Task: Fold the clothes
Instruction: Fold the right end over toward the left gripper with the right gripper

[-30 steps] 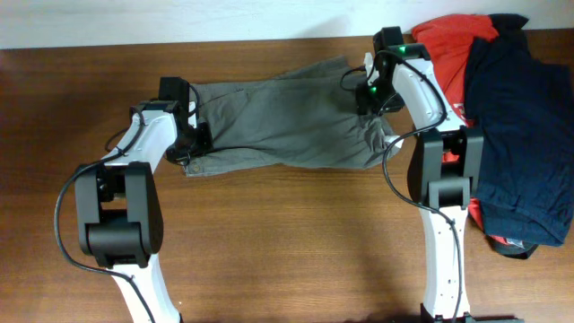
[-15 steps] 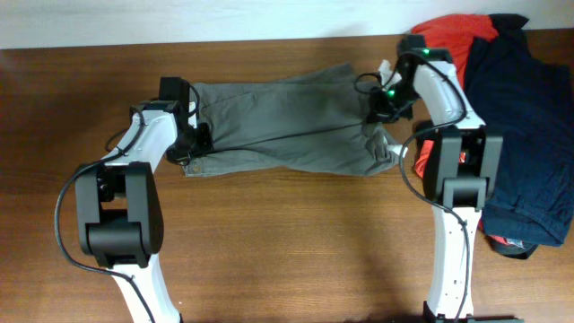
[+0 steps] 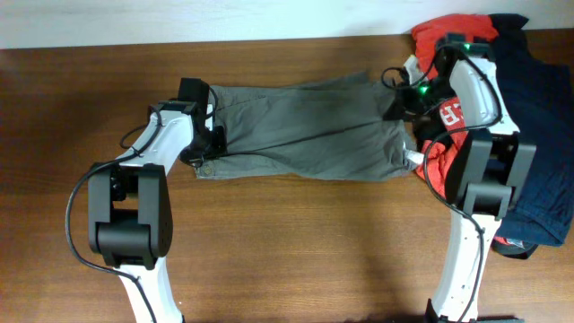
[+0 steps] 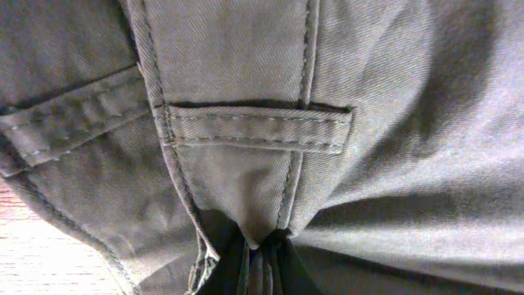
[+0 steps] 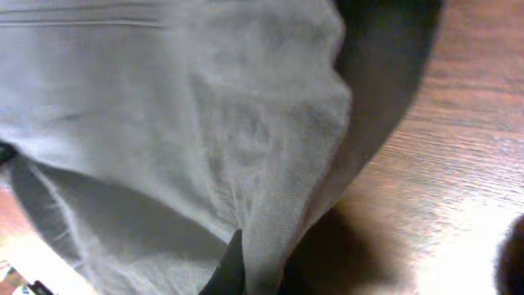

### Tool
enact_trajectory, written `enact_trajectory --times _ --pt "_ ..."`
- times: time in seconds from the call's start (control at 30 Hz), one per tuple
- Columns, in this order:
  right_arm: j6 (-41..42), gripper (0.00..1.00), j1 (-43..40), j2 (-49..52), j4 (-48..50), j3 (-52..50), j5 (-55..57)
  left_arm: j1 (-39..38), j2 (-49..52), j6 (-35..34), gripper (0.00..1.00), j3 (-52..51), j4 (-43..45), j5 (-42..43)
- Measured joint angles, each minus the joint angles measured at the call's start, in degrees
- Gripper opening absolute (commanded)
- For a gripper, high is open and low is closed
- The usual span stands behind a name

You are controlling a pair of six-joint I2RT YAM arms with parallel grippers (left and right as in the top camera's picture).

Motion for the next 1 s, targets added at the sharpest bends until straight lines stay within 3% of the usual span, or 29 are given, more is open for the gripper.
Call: enact_trajectory --times 0.47,1.0 --pt "-1.2 0.04 18.2 -5.3 3.6 0.5 -3.5 0.0 0.0 0.0 0.01 0.0 0.0 0.0" --pt "13.6 0.04 33.9 -5.3 21.0 1.4 -4.9 0.0 0.0 0.0 0.01 -0.1 0.2 0.0"
